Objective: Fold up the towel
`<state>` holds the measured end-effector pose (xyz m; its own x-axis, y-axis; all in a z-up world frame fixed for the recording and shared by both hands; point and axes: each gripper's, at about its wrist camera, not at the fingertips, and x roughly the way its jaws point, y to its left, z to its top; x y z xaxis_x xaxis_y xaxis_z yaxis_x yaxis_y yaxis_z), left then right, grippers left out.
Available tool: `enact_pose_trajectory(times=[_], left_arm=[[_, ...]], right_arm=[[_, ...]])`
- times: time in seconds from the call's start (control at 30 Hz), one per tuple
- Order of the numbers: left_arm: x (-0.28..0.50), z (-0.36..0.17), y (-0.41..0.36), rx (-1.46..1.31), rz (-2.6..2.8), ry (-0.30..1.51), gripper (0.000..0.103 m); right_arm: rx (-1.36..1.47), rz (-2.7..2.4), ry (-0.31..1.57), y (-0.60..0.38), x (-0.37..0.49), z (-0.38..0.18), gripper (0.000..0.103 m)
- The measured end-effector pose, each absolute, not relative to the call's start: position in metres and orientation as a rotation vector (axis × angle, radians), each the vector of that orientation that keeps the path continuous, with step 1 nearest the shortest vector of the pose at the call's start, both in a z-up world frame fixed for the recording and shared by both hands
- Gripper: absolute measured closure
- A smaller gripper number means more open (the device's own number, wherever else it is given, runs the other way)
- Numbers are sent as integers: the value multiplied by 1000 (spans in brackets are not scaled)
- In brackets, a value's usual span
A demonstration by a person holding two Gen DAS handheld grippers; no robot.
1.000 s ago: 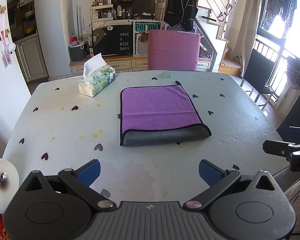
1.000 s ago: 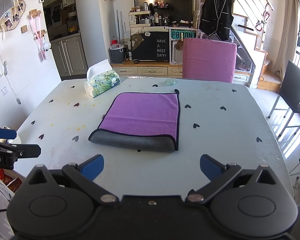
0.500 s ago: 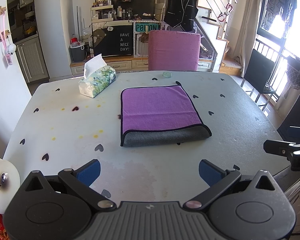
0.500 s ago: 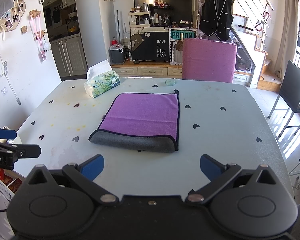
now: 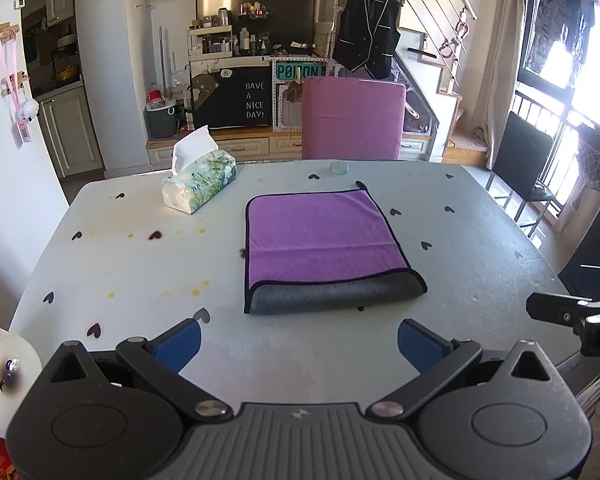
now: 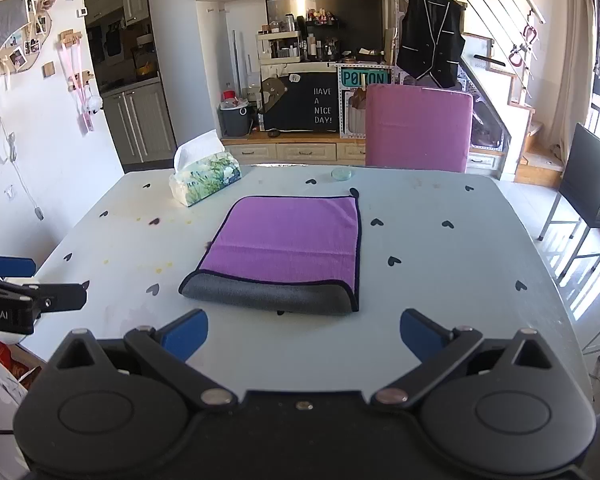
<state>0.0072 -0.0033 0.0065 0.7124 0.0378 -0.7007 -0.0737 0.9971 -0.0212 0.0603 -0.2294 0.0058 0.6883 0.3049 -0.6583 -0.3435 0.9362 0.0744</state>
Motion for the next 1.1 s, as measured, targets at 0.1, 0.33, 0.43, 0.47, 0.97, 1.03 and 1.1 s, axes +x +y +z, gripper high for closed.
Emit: enact_pose_trajectory(times=[0.1, 0.33, 0.43, 0.47, 0.97, 1.03, 1.1], left_arm=[[11, 5, -4, -36, 78, 774, 0], [22, 5, 3, -48, 112, 760, 0], [32, 4, 8, -54, 125, 765, 0], [36, 3, 9, -55, 130, 766, 0], [78, 6, 23, -54, 165, 722, 0], [86, 3, 23, -42, 162, 720, 0], [94, 1, 22, -25, 163, 715, 0]], right_arm=[[-53, 357, 724, -229, 64, 6, 1], [-41, 349, 712, -228, 73, 7, 1], [-38, 346, 693, -227, 78, 8, 1], [-41, 343, 689, -227, 80, 8, 1], [-88, 342, 589, -217, 127, 17, 1], [-97, 347, 563, -214, 132, 18, 1], [-118, 359, 542, -212, 139, 17, 1]])
